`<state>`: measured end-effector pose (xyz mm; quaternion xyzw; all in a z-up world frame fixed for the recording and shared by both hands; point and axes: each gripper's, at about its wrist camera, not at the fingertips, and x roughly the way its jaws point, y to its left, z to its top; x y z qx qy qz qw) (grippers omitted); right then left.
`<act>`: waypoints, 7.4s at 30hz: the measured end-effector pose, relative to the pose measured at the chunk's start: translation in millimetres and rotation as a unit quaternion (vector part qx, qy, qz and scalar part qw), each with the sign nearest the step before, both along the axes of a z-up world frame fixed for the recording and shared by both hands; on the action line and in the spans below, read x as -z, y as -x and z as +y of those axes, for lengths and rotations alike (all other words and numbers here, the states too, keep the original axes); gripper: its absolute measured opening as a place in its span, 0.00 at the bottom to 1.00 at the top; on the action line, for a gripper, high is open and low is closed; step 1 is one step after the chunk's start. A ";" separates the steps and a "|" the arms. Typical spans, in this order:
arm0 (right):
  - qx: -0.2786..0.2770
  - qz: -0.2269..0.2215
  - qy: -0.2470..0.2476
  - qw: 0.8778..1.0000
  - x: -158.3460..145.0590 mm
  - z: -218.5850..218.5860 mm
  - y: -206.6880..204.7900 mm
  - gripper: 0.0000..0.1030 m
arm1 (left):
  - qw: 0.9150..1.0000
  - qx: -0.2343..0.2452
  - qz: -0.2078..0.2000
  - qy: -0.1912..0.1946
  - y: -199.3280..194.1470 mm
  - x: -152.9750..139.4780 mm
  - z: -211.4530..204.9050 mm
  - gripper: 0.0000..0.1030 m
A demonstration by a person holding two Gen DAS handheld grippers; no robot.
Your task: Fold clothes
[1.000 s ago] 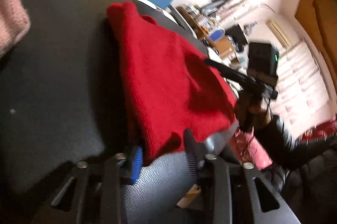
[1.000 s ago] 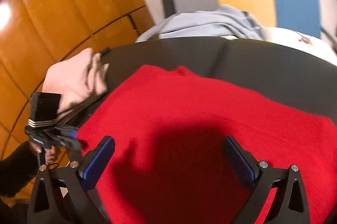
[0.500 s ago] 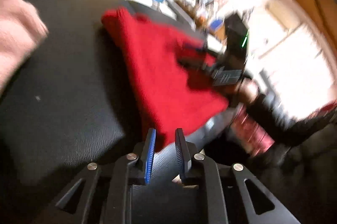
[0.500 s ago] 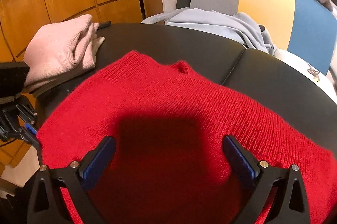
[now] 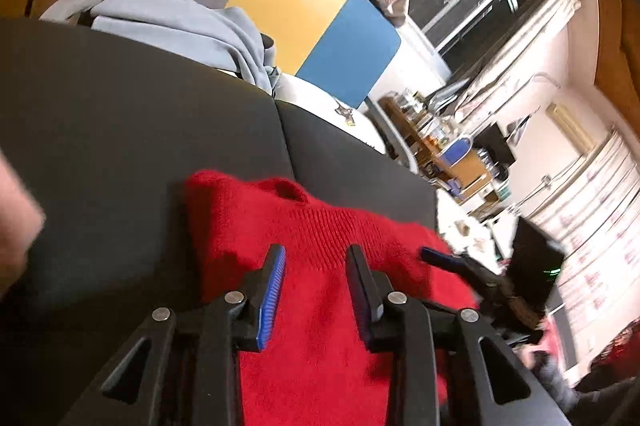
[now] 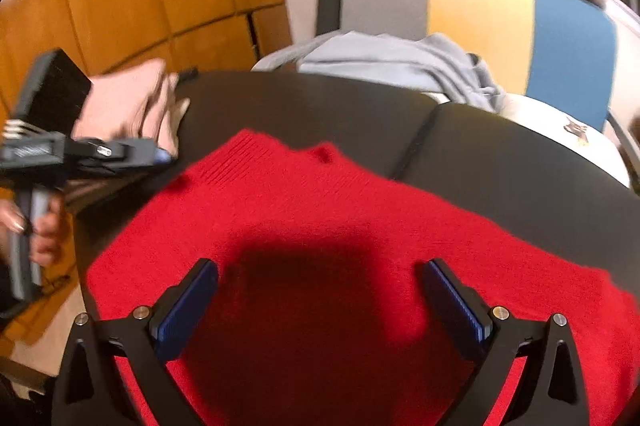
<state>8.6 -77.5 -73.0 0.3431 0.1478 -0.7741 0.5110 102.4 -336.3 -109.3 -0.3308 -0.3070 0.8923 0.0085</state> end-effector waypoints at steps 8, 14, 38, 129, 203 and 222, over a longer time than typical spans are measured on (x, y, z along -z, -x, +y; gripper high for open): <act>0.128 -0.025 -0.039 0.991 31.2 93.0 61.8 1.00 | 0.995 -0.037 -0.049 0.083 12.4 39.8 -17.1 0.13; 0.157 -0.113 0.091 0.977 34.8 125.2 80.7 1.00 | 0.979 -0.030 -0.094 0.178 41.0 27.3 -14.7 0.13; 0.223 -0.217 0.093 0.946 41.1 247.1 109.8 1.00 | 0.998 0.014 -0.062 -0.014 -8.5 44.8 -79.1 0.48; 0.135 -0.230 0.170 0.949 71.5 183.2 55.5 0.26 | 0.970 0.105 -0.104 -0.193 134.7 -44.7 177.6 0.41; 0.186 -0.202 0.098 0.957 27.0 110.2 71.0 0.13 | 0.988 0.135 0.065 -0.040 -21.6 -28.3 94.9 0.44; 0.253 -0.185 0.130 0.941 44.9 164.7 76.1 0.25 | 0.991 0.114 0.012 0.074 118.4 -39.8 108.0 0.44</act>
